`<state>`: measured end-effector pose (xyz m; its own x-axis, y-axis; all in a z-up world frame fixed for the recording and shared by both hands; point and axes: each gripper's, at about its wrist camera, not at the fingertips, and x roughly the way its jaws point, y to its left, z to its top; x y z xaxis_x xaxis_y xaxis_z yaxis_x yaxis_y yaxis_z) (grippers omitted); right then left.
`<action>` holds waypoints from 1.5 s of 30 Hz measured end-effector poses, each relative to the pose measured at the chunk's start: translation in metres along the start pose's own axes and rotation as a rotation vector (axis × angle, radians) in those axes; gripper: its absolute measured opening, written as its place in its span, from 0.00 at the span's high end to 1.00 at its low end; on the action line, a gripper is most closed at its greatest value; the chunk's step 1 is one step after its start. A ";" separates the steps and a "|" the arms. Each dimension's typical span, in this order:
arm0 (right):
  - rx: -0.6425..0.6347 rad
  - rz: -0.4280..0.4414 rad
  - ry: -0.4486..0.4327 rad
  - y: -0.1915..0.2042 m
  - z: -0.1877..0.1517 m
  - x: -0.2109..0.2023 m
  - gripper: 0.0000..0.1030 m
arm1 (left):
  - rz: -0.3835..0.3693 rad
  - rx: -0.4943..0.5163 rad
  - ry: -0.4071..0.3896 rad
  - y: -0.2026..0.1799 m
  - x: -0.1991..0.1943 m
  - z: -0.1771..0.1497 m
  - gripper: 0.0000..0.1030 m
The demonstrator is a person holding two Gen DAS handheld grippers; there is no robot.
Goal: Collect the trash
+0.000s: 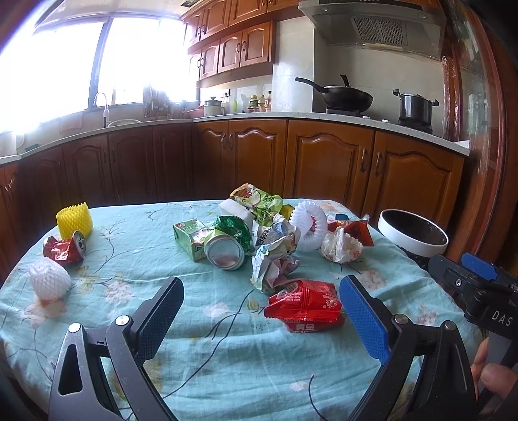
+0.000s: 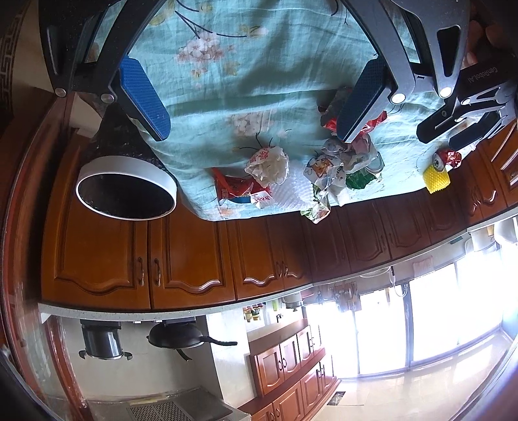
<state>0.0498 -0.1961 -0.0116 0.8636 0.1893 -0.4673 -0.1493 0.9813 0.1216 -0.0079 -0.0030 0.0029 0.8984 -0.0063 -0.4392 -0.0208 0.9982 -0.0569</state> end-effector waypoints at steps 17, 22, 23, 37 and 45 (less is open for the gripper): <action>0.003 0.008 -0.011 0.001 0.001 -0.002 0.00 | -0.004 0.016 -0.020 -0.004 -0.003 0.000 0.06; 0.005 0.009 -0.008 0.001 0.001 -0.002 0.00 | -0.004 0.016 -0.020 -0.005 -0.003 0.000 0.06; 0.006 0.010 -0.006 0.000 0.000 -0.002 0.00 | -0.003 0.016 -0.019 -0.004 -0.003 0.000 0.06; 0.011 0.013 0.004 -0.001 -0.002 0.001 0.00 | -0.008 0.011 -0.013 -0.004 -0.002 -0.002 0.06; 0.017 0.018 0.014 -0.002 -0.003 0.003 0.00 | -0.013 0.005 -0.006 -0.003 -0.001 -0.003 0.06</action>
<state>0.0509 -0.1972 -0.0162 0.8540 0.2078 -0.4770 -0.1566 0.9769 0.1452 -0.0099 -0.0063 0.0013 0.9012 -0.0186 -0.4330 -0.0072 0.9983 -0.0577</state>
